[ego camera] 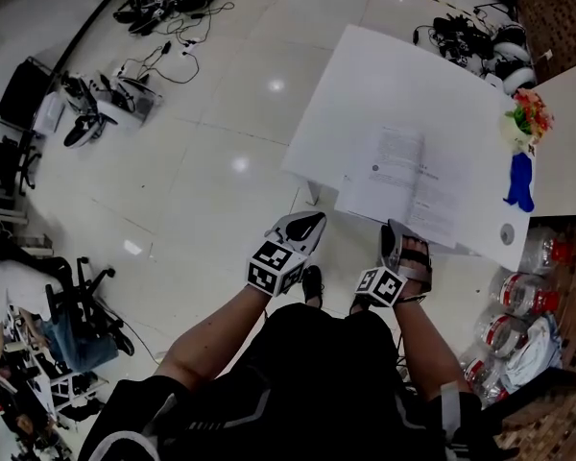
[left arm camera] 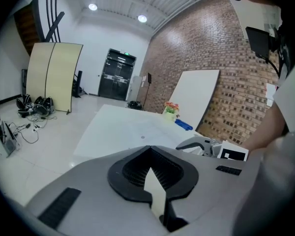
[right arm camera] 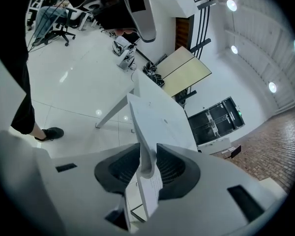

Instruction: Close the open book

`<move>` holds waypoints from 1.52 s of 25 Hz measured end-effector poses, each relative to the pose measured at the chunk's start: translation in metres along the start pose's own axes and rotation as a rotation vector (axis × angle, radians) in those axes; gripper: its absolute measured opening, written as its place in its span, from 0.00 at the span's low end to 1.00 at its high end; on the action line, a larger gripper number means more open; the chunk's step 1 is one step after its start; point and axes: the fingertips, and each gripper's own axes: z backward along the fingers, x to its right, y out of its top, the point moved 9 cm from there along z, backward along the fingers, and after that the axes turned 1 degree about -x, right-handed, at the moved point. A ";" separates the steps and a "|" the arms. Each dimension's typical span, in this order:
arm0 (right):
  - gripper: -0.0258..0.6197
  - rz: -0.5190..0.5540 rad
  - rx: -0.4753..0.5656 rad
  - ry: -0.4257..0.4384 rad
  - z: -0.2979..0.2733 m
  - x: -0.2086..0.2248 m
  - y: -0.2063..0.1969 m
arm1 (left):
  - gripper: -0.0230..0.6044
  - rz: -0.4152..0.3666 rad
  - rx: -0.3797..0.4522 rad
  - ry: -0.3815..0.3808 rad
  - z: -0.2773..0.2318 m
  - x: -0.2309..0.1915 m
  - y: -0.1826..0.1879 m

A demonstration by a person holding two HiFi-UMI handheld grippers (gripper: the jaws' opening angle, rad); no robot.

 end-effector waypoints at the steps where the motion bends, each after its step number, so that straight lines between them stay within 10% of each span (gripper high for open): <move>1: 0.14 -0.006 -0.004 -0.012 0.001 0.001 -0.001 | 0.03 -0.001 0.002 -0.003 0.000 0.000 0.000; 17: 0.17 0.186 -0.040 -0.083 -0.018 0.000 0.008 | 0.03 -0.001 -0.007 -0.025 0.001 0.009 -0.005; 21: 0.16 0.087 -0.005 -0.113 -0.012 0.004 0.006 | 0.03 -0.003 -0.005 -0.029 0.001 0.008 -0.004; 38: 0.06 -1.825 0.321 -0.049 0.025 0.045 -0.131 | 0.03 -0.081 -0.038 -0.146 -0.043 0.045 0.023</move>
